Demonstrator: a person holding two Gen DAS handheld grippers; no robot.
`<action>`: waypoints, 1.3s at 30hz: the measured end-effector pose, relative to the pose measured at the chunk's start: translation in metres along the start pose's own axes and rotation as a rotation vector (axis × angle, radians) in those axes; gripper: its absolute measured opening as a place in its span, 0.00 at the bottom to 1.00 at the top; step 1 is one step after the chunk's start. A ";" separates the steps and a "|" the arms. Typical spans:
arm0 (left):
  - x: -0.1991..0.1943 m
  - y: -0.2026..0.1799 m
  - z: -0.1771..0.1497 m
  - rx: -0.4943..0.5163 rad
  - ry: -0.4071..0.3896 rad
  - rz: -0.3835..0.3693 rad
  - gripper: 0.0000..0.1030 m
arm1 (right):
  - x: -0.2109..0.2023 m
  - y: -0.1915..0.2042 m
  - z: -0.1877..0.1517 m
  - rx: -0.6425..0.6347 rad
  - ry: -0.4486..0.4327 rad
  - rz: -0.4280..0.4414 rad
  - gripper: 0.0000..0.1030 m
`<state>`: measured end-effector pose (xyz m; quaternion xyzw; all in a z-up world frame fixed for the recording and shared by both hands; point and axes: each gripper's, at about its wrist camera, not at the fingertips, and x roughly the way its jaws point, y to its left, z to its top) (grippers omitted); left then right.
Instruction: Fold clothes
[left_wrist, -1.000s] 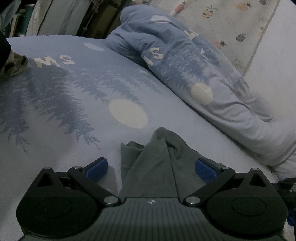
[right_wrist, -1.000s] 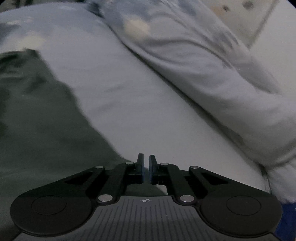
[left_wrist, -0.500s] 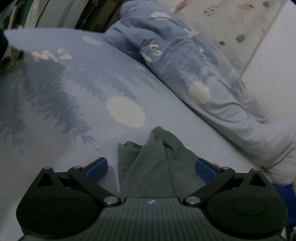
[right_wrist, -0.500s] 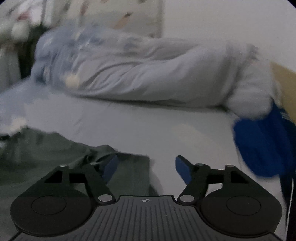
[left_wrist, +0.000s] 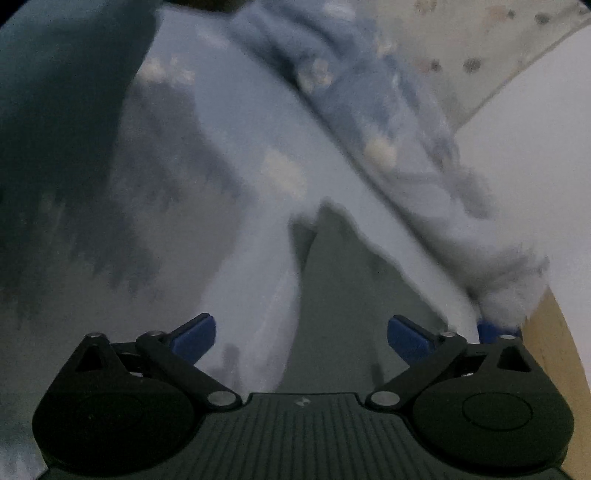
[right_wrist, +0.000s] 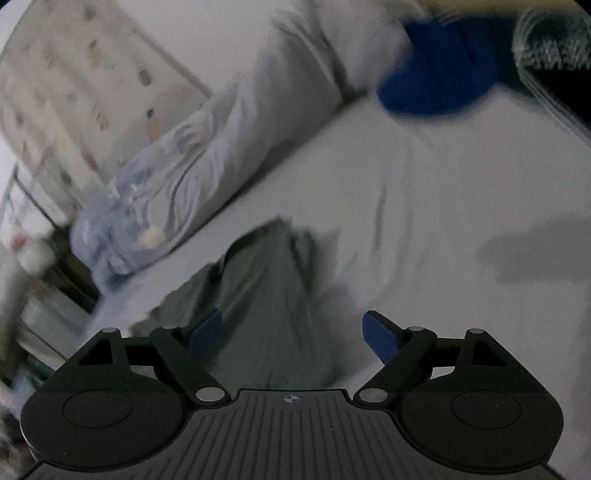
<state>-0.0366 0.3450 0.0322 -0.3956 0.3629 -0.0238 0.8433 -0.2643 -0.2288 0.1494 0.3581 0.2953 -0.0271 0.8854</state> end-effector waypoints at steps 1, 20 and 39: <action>0.001 0.005 -0.007 -0.011 0.035 -0.001 0.95 | 0.007 -0.010 -0.008 0.045 0.017 0.030 0.83; 0.054 -0.029 -0.021 0.093 0.176 -0.002 0.92 | 0.055 -0.045 -0.042 0.230 0.051 0.068 0.98; 0.034 -0.017 -0.023 -0.021 0.130 -0.047 0.12 | 0.106 -0.023 -0.045 0.245 0.104 0.124 0.17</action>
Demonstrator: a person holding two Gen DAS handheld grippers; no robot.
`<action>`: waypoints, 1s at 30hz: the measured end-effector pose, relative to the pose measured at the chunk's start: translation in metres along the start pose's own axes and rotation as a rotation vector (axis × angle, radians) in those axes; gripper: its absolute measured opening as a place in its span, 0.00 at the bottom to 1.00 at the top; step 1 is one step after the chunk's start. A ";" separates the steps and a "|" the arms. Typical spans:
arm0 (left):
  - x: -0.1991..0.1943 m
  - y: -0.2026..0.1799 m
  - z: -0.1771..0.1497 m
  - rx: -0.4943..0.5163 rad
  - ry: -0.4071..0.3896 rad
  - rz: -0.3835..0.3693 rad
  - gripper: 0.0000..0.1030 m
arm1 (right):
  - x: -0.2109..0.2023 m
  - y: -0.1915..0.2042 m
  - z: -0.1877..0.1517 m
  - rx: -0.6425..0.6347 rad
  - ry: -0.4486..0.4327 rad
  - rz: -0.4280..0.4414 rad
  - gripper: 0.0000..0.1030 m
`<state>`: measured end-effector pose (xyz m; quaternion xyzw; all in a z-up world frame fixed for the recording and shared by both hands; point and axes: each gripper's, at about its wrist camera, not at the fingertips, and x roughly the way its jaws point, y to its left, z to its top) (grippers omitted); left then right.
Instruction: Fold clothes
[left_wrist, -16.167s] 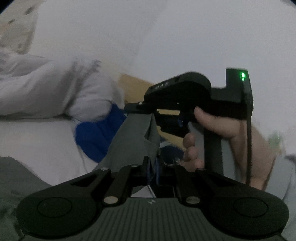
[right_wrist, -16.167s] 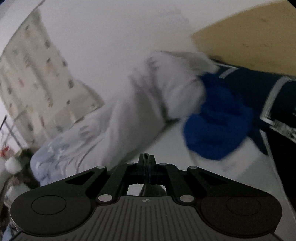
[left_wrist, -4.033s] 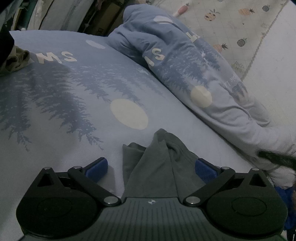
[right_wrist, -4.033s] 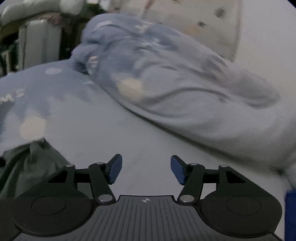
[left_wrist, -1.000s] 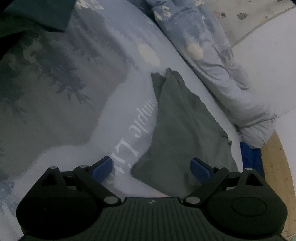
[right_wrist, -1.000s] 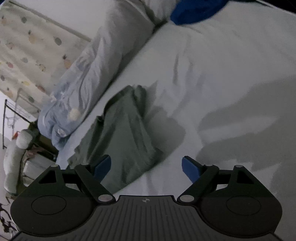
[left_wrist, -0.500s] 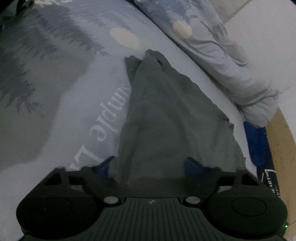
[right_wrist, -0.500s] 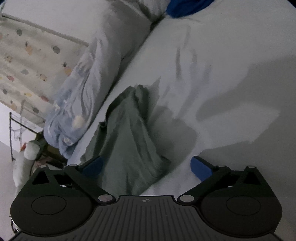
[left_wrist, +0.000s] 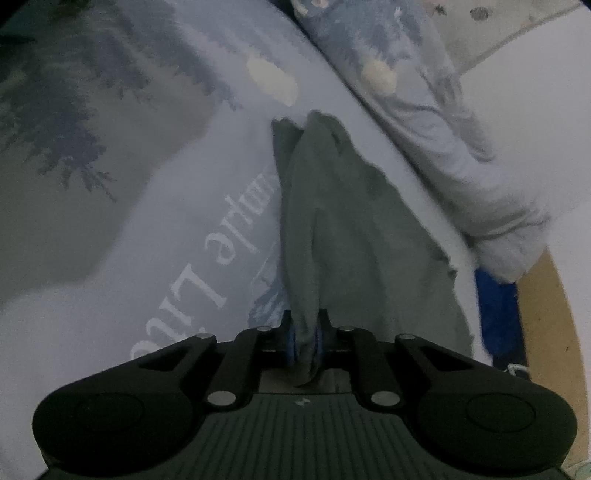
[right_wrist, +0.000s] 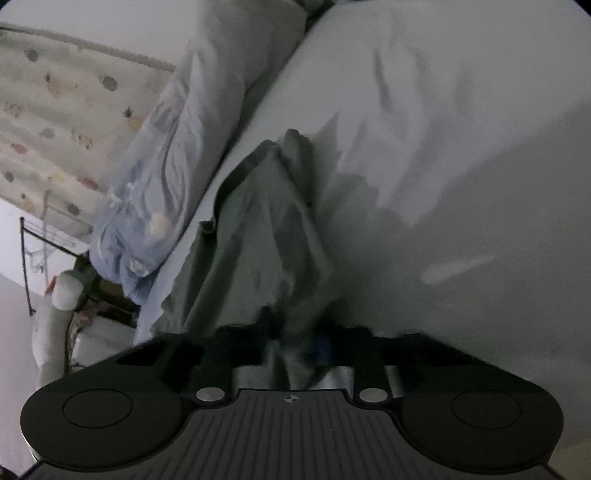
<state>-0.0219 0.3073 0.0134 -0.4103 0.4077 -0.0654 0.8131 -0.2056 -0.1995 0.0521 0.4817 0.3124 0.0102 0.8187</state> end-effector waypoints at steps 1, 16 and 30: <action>-0.005 -0.001 0.001 -0.021 -0.013 -0.024 0.12 | -0.003 0.001 0.000 0.000 -0.013 0.003 0.13; -0.088 -0.005 -0.040 -0.234 -0.020 -0.063 0.09 | -0.099 0.035 -0.026 0.007 -0.043 -0.037 0.08; -0.111 0.018 -0.099 -0.238 0.038 0.020 0.09 | -0.149 0.043 -0.077 -0.176 0.059 -0.389 0.18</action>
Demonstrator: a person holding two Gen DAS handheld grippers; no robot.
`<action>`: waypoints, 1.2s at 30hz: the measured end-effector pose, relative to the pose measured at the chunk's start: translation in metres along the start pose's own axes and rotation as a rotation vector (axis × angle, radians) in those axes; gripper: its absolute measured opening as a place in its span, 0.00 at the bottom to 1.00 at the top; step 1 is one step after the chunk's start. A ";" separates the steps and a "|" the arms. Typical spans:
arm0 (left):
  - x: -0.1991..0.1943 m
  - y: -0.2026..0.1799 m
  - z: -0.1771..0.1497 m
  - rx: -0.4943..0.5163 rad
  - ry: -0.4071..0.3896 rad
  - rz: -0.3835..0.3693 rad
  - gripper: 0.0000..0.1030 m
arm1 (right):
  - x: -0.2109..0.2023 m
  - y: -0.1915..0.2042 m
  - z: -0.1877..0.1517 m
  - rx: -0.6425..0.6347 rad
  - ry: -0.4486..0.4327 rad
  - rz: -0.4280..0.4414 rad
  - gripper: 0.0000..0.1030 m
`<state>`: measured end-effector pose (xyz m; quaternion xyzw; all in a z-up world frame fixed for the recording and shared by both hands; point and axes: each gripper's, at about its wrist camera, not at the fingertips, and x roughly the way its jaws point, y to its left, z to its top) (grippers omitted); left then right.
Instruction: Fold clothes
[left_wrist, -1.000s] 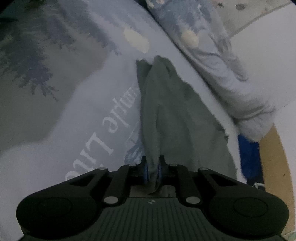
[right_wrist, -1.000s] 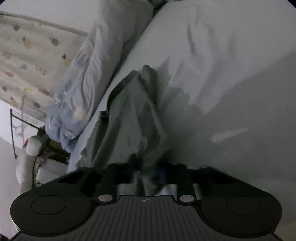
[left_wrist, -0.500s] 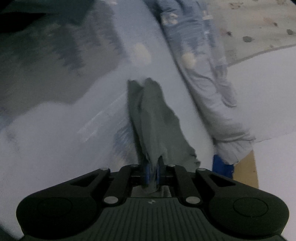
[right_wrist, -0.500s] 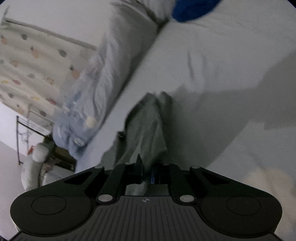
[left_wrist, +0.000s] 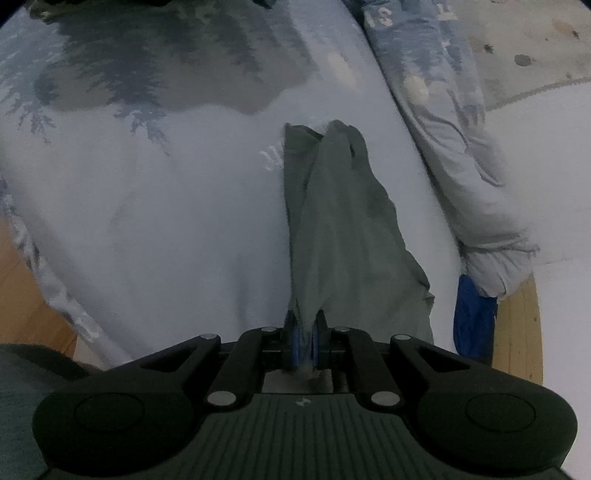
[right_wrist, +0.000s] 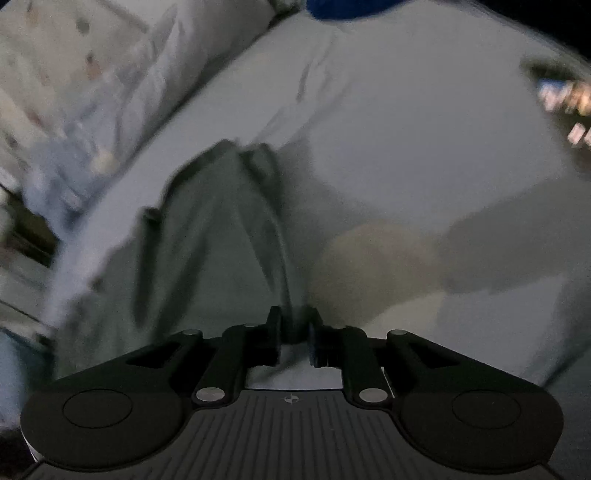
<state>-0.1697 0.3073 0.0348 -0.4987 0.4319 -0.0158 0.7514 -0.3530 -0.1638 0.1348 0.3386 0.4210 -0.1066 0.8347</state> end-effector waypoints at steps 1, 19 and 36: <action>0.001 0.001 -0.001 0.002 -0.002 -0.002 0.09 | -0.004 0.004 -0.001 -0.030 -0.011 -0.046 0.22; 0.007 0.058 -0.022 -0.046 -0.005 -0.132 0.09 | 0.068 0.363 -0.118 -1.016 -0.103 0.211 0.76; 0.006 0.067 -0.012 -0.006 0.016 -0.200 0.09 | 0.212 0.419 -0.166 -1.022 -0.041 0.033 0.50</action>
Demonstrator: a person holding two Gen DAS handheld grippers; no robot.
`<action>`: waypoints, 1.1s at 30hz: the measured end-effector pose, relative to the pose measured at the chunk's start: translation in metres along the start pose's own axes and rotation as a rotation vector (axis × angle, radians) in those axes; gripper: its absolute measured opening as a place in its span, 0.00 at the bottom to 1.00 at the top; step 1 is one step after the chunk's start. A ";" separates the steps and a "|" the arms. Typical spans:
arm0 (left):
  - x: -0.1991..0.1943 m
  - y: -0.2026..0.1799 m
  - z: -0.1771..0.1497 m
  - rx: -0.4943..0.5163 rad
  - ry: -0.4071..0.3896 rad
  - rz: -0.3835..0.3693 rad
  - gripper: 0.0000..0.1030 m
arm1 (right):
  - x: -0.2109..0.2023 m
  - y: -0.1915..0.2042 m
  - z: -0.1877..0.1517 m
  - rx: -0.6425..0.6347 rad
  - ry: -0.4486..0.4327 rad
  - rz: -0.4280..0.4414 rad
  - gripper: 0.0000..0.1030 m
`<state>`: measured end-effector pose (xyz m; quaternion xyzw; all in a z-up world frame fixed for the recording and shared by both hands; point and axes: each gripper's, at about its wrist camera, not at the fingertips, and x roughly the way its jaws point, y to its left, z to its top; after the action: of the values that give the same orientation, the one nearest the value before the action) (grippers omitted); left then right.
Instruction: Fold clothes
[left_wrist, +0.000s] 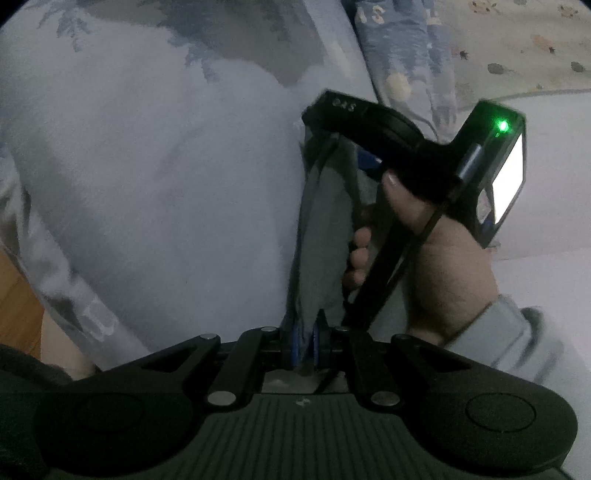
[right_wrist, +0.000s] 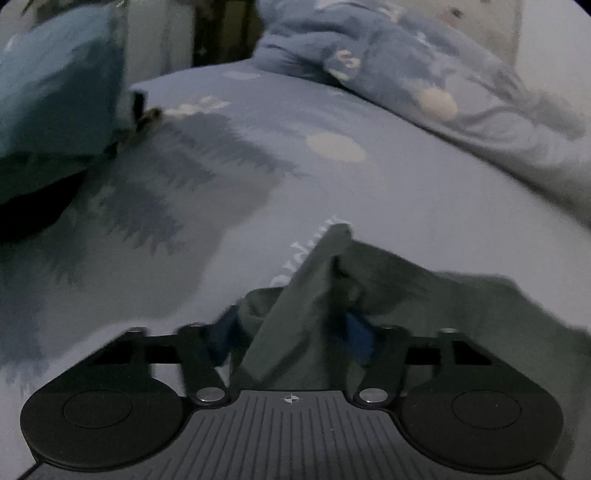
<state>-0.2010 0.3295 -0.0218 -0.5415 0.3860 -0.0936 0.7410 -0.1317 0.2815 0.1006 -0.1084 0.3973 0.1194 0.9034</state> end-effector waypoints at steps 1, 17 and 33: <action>-0.001 -0.002 0.000 0.008 -0.003 -0.007 0.09 | 0.004 -0.003 0.002 0.018 0.002 0.007 0.39; 0.017 -0.127 -0.048 0.307 0.013 -0.103 0.10 | -0.111 -0.190 0.004 0.362 -0.189 0.238 0.10; 0.153 -0.234 -0.149 0.494 0.231 -0.055 0.10 | -0.146 -0.417 -0.104 0.598 -0.234 0.204 0.10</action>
<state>-0.1315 0.0425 0.0933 -0.3405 0.4186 -0.2660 0.7988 -0.1736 -0.1632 0.1829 0.2164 0.3172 0.0991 0.9180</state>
